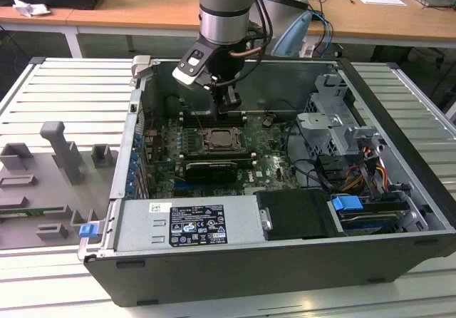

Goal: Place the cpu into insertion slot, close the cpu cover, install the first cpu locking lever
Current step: 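Close the cpu cover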

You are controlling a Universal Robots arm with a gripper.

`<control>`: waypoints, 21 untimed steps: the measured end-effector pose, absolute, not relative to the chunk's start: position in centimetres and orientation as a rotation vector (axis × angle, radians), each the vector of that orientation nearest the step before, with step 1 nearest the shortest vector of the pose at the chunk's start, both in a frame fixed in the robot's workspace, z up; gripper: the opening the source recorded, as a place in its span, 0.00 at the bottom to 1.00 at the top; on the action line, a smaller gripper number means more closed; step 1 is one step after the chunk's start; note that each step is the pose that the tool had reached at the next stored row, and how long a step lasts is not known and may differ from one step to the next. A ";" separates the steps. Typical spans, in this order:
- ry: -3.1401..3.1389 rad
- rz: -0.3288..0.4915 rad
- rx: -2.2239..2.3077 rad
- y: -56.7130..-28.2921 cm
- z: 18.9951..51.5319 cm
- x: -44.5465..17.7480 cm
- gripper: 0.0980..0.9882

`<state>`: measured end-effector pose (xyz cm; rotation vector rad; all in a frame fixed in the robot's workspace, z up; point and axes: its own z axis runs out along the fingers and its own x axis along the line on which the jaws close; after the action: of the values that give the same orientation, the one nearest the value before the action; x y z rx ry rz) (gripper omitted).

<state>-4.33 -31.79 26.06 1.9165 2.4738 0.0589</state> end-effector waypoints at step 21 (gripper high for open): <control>2.623 0.060 1.712 -31.8 26.1 -4.3 0.01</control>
<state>-4.33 -31.79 26.06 1.7121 2.6230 0.0602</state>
